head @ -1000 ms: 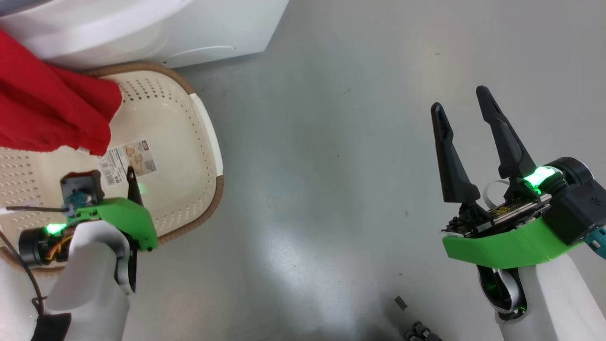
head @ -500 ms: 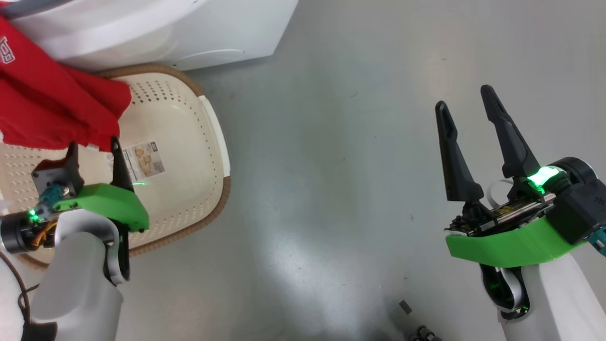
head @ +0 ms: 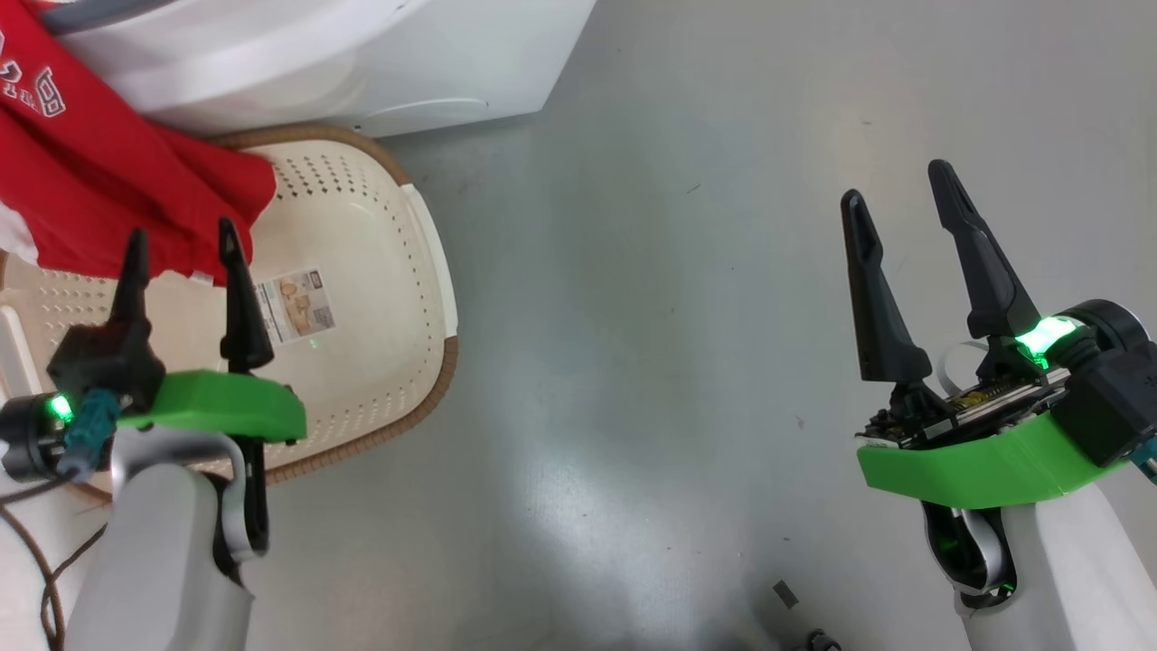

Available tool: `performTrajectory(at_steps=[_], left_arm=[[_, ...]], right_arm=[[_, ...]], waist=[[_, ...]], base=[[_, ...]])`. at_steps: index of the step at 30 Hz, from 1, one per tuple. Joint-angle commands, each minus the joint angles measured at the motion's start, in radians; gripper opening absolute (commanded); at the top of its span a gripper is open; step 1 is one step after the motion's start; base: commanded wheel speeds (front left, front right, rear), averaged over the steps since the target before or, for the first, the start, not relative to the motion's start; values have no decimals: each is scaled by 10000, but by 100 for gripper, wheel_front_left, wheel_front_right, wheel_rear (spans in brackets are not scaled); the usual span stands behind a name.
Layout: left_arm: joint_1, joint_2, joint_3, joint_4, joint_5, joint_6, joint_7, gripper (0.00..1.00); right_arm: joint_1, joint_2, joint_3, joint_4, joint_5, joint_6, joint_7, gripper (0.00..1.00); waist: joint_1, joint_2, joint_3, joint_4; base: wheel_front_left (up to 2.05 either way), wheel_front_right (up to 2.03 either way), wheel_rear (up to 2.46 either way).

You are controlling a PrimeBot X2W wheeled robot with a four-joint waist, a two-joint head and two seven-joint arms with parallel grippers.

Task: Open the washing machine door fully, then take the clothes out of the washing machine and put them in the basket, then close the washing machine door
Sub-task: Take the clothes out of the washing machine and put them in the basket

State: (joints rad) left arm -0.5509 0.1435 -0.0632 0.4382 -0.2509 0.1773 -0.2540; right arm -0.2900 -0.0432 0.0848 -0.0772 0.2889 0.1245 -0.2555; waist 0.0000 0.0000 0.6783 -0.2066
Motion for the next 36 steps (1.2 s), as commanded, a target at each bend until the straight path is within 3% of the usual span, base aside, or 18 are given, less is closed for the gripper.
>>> performTrajectory(at_steps=[1,24,36], left_arm=[[511,233,327,-641,111,122,-78,100],[2795,65,84,-5239,309,931,761,100],[3502,89,-86,-6299,612,1341,1230,100]], right_arm=[[306,-70,219,-282,-78,62,-63,100],[548,-70,-63,-412,-214,62,-63,100],[665,-70,-110,-399,-249,62,-63,100]], waist=[[0,0,-9,5],[0,0,-132,333],[0,0,-259,390]], base=[[0,0,0],[0,0,0],[0,0,0]])
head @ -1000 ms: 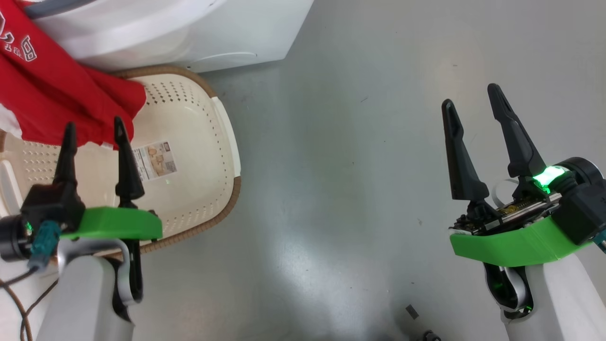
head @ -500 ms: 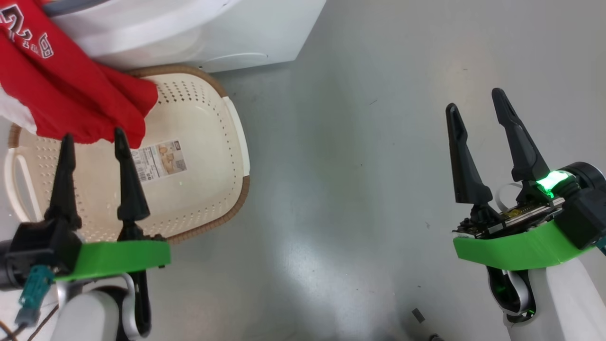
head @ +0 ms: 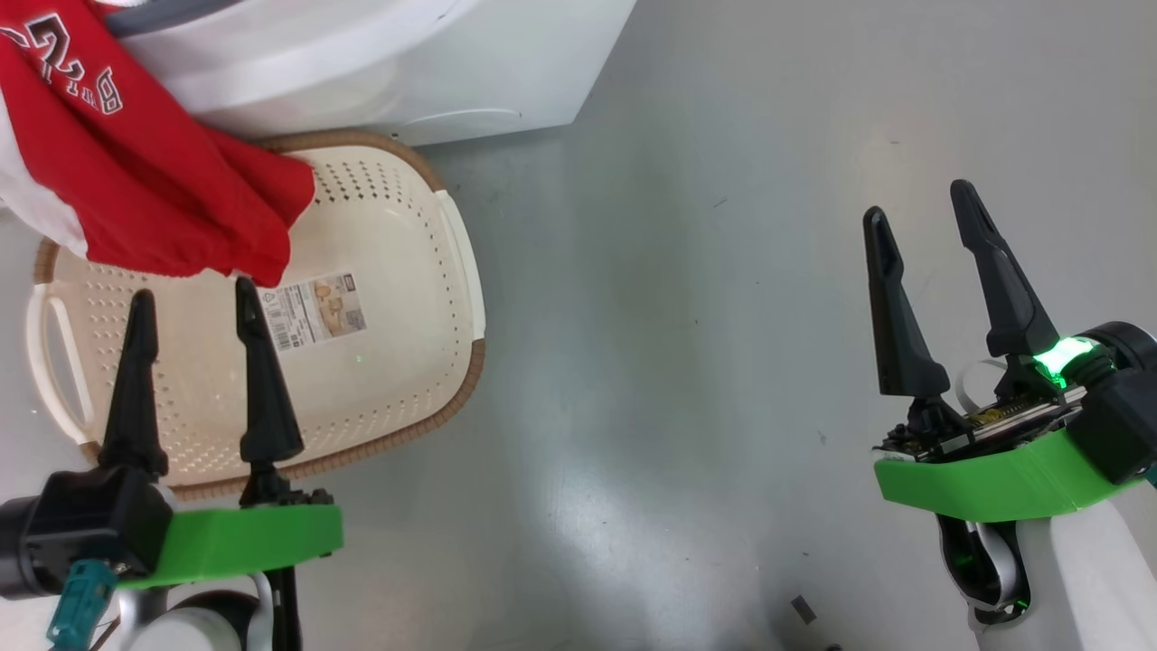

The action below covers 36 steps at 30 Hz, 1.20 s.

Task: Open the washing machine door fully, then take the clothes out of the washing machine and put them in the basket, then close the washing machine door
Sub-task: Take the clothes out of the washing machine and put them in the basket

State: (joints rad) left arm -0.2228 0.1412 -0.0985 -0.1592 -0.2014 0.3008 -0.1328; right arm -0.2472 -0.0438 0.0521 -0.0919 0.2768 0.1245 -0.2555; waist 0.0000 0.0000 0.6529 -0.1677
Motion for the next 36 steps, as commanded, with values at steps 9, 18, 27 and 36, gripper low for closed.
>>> performTrajectory(at_steps=[9,18,27,36], left_arm=[[245,306,350,-225,265,252,80,100],[-446,526,625,640,106,194,-108,100],[-1882,833,929,2386,-94,34,-562,100],[-3236,1321,1094,3834,-24,-34,-782,100]], right_arm=[[257,-64,283,-228,-118,62,-63,100],[171,-64,351,-189,-103,62,-63,100],[73,-64,466,-159,-36,62,-63,100],[40,-64,481,-169,60,62,-63,100]], waist=[[0,0,-3,-26],[0,0,51,-113],[0,0,75,-322],[0,0,94,-469]], base=[[0,0,0],[0,0,0],[0,0,0],[0,0,0]])
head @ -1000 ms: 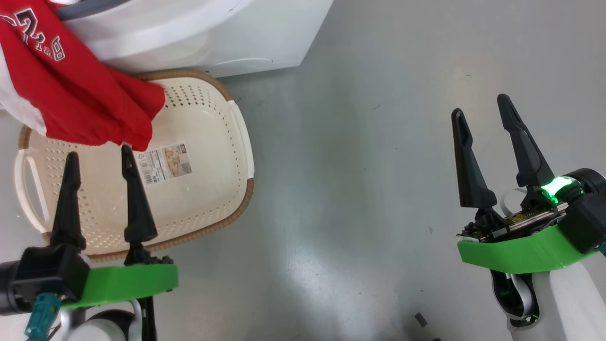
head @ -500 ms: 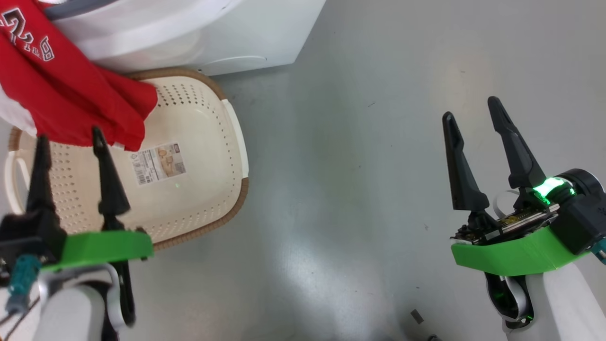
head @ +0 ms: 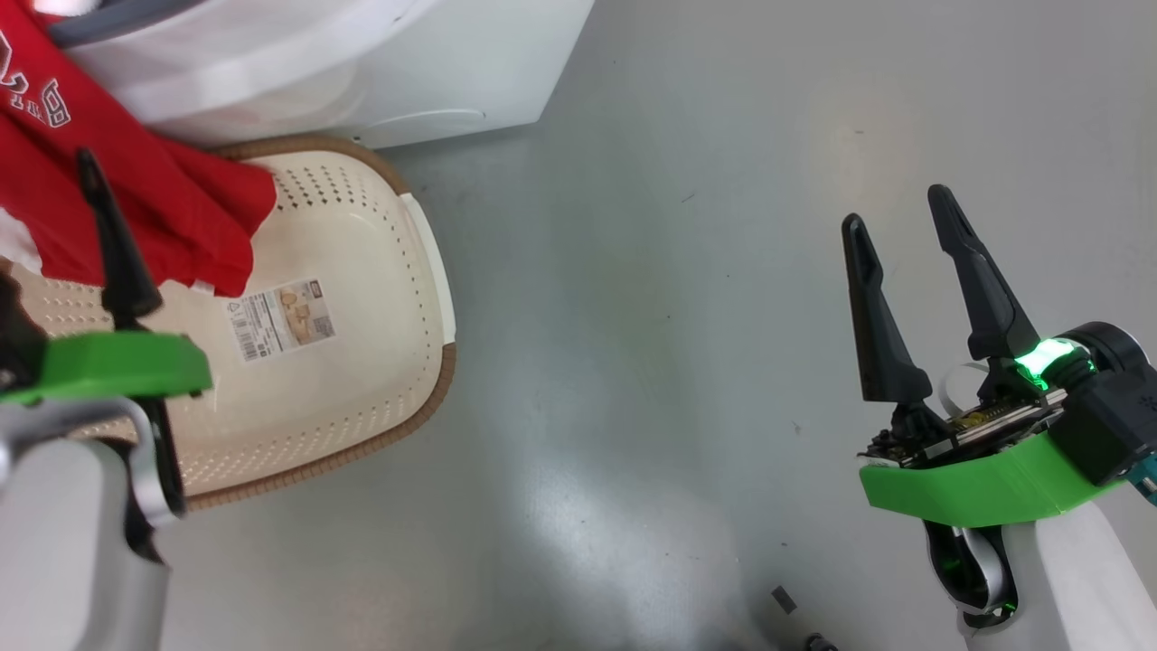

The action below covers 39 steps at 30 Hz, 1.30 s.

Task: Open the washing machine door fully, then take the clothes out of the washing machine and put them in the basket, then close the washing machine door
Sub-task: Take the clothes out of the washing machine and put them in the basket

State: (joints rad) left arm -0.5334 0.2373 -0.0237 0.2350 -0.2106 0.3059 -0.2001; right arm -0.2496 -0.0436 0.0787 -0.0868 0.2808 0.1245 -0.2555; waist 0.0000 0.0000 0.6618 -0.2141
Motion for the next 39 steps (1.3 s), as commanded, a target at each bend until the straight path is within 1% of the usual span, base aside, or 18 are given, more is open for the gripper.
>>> performTrajectory(at_steps=[1,5,13,16,22,27,28,29,30,31,39], left_arm=[[-298,433,369,53,70,-108,-138,100],[-963,670,438,670,56,-197,-236,100],[-2075,954,426,1443,58,-236,-258,100],[-2437,1123,533,1890,-47,-332,-307,100],[-2924,1269,572,2641,-86,-375,-398,100],[-3388,1342,529,3459,-155,-509,-449,100],[-3488,1389,530,3624,-167,-558,-467,85],[-3567,1408,522,3763,-173,-595,-486,52],[-3612,1391,493,3864,-161,-606,-505,29],[-3644,1368,471,3938,-160,-620,-521,0],[-3571,1278,403,4084,-175,-755,-599,0]], right_arm=[[62,-66,226,-225,26,62,-63,100],[45,-66,249,-216,27,62,-63,100],[16,-66,287,-197,57,62,-63,100],[-20,-66,318,-199,90,62,-63,100],[-32,-66,339,-176,136,62,-63,100],[-67,-66,368,-166,114,62,-63,100],[-74,-66,364,-171,109,62,-63,100],[-75,-66,355,-177,100,62,-63,100],[-67,-66,346,-180,93,62,-63,100],[-51,-66,336,-186,85,62,-63,100],[39,-66,310,-192,42,62,-63,100]], waist=[[0,0,13,-14],[0,0,36,-55],[0,0,93,-194],[0,0,135,-276],[0,0,180,-358],[0,0,199,-440],[0,0,201,-456],[0,0,197,-468],[0,0,185,-474],[0,0,175,-475],[0,0,123,-388]], base=[[0,0,0],[0,0,0],[0,0,0],[0,0,0],[0,0,0],[0,0,0],[0,0,0],[0,0,0],[0,0,0],[0,0,0],[0,0,0]])
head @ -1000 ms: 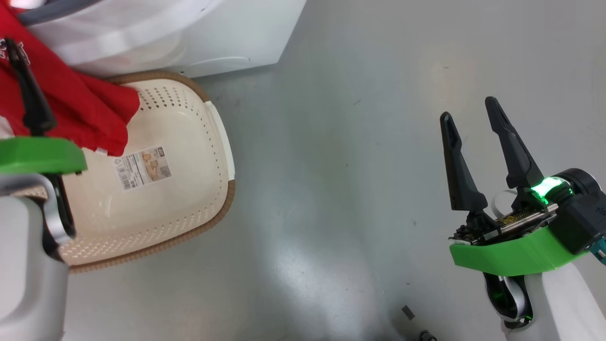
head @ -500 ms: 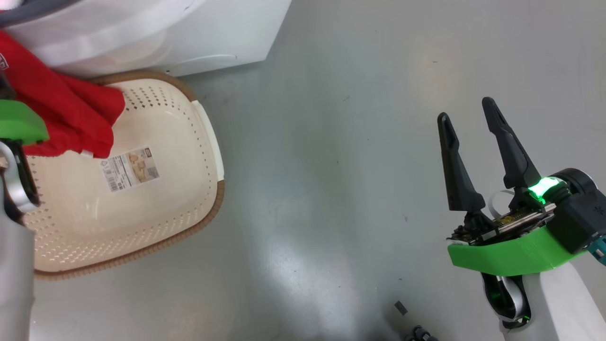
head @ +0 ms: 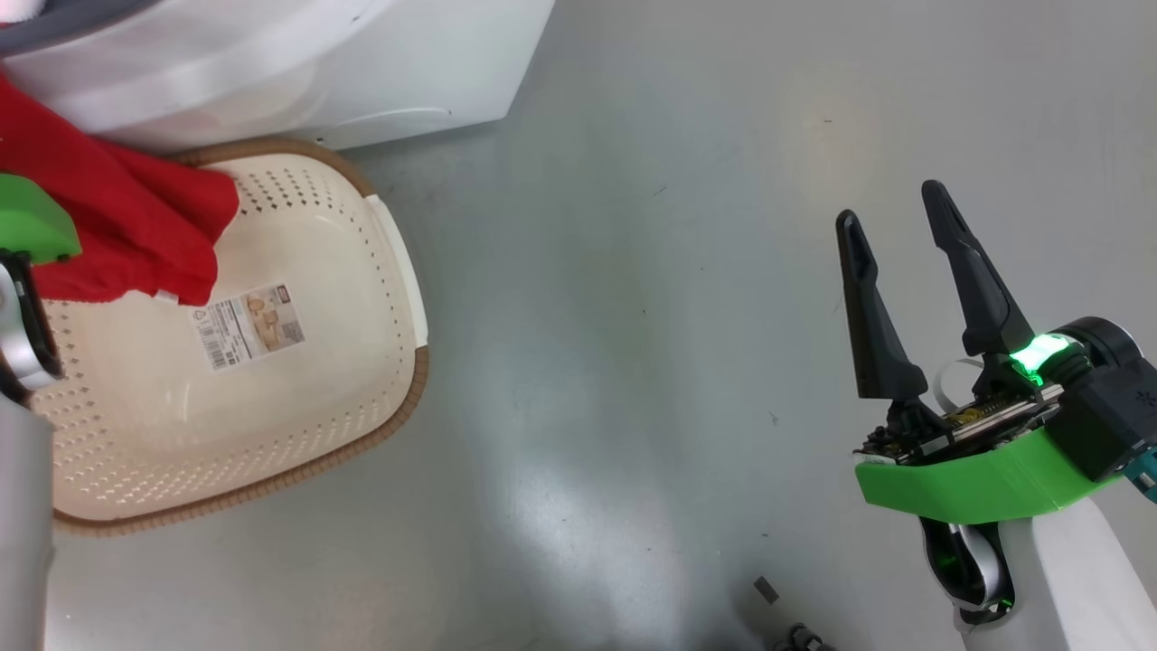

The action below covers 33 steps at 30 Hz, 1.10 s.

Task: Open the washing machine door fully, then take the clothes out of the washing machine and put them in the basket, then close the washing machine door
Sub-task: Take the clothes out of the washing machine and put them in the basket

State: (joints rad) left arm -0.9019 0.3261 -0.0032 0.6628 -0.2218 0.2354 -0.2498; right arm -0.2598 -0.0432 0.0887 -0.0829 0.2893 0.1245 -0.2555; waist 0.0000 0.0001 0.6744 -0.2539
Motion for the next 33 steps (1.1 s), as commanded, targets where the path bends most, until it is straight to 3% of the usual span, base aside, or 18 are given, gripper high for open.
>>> performTrajectory(at_steps=[1,16,27,33], left_arm=[[138,404,211,-205,-81,-90,-106,0],[1968,196,580,-3014,-67,-124,-119,0],[3940,-202,284,-6347,183,346,182,0],[4854,-462,68,-7454,219,550,458,0]], right_arm=[[139,-70,219,-230,-42,62,-63,100],[244,-70,153,-271,-72,62,-63,100],[249,-70,41,-307,-54,62,-63,100],[231,-70,31,-320,-19,62,-63,100]], waist=[[0,-1,-5,23],[0,-1,-82,251],[0,-1,-54,397],[0,-1,2,439]], base=[[0,0,0],[0,0,0],[0,0,0],[0,0,0]])
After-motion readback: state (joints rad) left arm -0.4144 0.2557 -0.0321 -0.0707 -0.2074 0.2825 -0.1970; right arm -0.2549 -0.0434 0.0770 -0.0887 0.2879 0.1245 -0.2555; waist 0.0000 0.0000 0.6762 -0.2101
